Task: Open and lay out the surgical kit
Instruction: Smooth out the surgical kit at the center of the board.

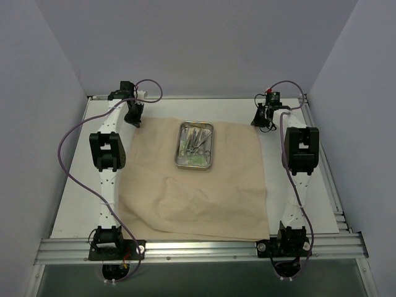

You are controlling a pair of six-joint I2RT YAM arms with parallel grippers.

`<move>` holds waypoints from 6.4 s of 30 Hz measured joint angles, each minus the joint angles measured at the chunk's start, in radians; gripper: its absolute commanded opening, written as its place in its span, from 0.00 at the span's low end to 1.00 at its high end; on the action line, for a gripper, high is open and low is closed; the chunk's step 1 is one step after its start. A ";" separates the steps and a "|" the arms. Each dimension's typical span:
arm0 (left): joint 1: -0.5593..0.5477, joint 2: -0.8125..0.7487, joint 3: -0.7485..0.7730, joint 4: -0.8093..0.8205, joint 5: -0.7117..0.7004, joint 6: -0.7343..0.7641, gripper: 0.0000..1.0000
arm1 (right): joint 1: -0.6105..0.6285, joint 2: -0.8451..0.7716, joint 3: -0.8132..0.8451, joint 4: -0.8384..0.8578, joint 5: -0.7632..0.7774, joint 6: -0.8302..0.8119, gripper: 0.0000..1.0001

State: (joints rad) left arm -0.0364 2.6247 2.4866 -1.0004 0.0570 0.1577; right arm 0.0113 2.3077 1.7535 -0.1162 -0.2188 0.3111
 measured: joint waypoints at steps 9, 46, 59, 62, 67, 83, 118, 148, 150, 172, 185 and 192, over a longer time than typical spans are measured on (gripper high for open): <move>0.009 0.071 0.126 0.007 0.080 -0.039 0.02 | -0.064 0.076 0.073 0.101 -0.078 0.162 0.00; 0.159 -0.869 -0.677 0.061 0.340 0.203 0.66 | 0.018 -0.515 -0.523 0.291 0.174 0.091 0.60; 0.343 -1.021 -1.374 -0.034 0.411 0.653 0.58 | 0.153 -0.897 -0.945 0.293 0.135 0.054 0.54; 0.343 -1.053 -1.459 0.014 0.444 0.698 0.58 | 0.191 -0.948 -0.993 0.298 0.134 0.060 0.54; 0.345 -1.180 -1.592 0.112 0.511 0.779 0.58 | 0.225 -1.028 -1.074 0.314 0.129 0.084 0.54; 0.354 -1.231 -1.655 0.140 0.681 0.987 0.54 | 0.225 -1.072 -1.142 0.326 0.131 0.098 0.53; 0.202 -0.961 -1.295 -0.105 0.510 0.612 0.02 | 0.850 -0.712 -0.938 0.625 0.266 0.160 0.54; 0.193 -0.801 -1.210 0.009 0.538 0.504 0.02 | 1.059 -0.162 -0.415 0.769 0.137 -0.015 0.53; 0.193 -0.801 -1.210 0.009 0.541 0.504 0.02 | 1.058 -0.120 -0.378 0.760 0.135 -0.023 0.50; 0.190 -0.883 -1.271 0.019 0.505 0.488 0.46 | 0.919 -0.008 -0.383 0.872 -0.037 0.175 0.02; 0.117 -0.801 -1.285 0.184 0.363 0.347 0.45 | 0.920 -0.006 -0.402 0.909 -0.066 0.197 0.03; 0.103 -0.773 -1.286 0.228 0.351 0.315 0.42 | 0.920 -0.006 -0.405 0.915 -0.074 0.198 0.03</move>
State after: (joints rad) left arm 0.0669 1.8519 1.2011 -0.7727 0.4080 0.4728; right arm 0.9310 2.3013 1.3483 0.7990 -0.2928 0.5087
